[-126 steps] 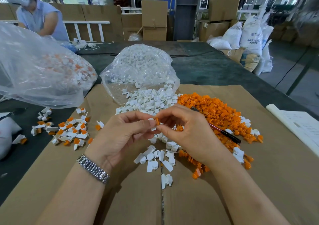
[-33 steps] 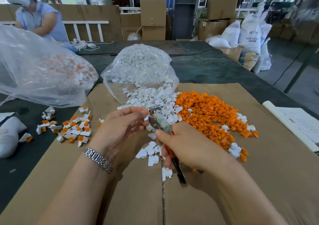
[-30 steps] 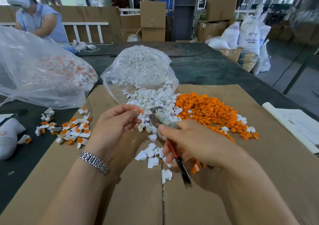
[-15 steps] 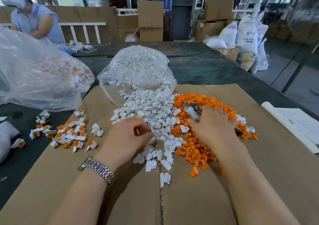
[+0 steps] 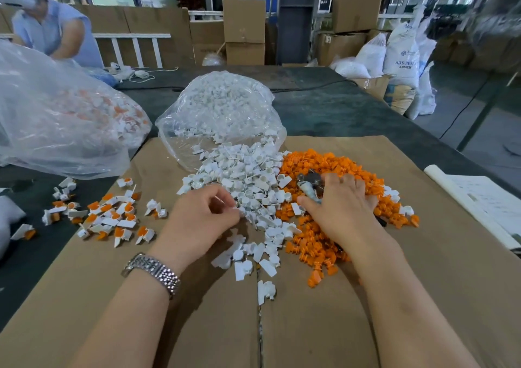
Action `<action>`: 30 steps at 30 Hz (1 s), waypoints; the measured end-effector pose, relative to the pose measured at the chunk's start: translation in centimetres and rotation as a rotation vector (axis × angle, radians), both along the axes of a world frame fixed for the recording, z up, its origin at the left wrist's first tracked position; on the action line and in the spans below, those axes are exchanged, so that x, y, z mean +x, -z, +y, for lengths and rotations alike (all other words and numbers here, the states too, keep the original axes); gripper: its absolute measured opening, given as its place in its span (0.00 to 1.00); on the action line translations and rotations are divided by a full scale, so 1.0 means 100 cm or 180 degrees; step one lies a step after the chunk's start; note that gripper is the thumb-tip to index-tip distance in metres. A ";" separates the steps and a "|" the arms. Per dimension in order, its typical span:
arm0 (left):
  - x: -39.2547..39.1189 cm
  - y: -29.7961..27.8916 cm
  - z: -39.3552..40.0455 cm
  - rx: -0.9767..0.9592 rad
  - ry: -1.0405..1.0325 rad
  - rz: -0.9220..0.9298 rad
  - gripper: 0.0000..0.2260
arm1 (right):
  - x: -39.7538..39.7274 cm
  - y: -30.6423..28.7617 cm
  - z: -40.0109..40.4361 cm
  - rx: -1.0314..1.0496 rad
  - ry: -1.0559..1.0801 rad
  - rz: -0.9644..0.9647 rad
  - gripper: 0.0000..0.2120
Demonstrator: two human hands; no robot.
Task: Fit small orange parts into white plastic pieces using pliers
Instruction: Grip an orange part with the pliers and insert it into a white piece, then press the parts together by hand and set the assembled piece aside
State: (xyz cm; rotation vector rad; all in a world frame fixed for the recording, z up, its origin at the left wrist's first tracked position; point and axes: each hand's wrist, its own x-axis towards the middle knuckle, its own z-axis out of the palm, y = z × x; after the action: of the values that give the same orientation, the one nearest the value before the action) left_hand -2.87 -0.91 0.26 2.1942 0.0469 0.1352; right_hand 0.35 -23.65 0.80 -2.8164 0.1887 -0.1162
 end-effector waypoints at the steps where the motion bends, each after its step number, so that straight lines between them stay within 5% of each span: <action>1: -0.001 -0.002 0.001 -0.0338 -0.0023 0.0067 0.03 | -0.003 -0.003 0.000 0.0164 -0.0106 -0.0069 0.28; 4: -0.002 -0.006 0.001 -0.1090 -0.0071 0.0240 0.03 | -0.011 -0.014 -0.004 0.0290 -0.0666 -0.0235 0.11; 7: -0.002 -0.009 -0.001 -0.1766 -0.0073 0.0401 0.02 | -0.024 -0.025 -0.010 0.0248 -0.1337 0.0322 0.06; 10: 0.000 -0.010 0.000 -0.2370 -0.0019 0.0564 0.02 | -0.028 -0.024 -0.012 0.0212 -0.1524 0.0582 0.09; 16: 0.003 -0.007 0.004 -0.3265 0.0304 0.0818 0.09 | -0.017 -0.014 -0.003 -0.0165 -0.1366 0.0178 0.07; 25: 0.001 -0.008 -0.002 -0.3680 0.0570 0.0839 0.11 | -0.007 -0.005 -0.002 -0.0095 -0.1294 -0.0430 0.09; 28: 0.000 -0.010 -0.005 -0.3707 0.0687 0.0838 0.09 | -0.008 -0.006 -0.001 0.0429 -0.1219 -0.0697 0.08; 30: 0.000 -0.010 -0.007 -0.3741 0.0749 0.0809 0.08 | -0.011 -0.009 0.001 0.1493 -0.1120 -0.0895 0.06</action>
State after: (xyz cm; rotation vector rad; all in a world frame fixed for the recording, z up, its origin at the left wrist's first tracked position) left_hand -2.91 -1.66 1.30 1.0169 0.0036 -0.2553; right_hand -0.71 -23.50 1.72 -2.2910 -0.3048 -0.3351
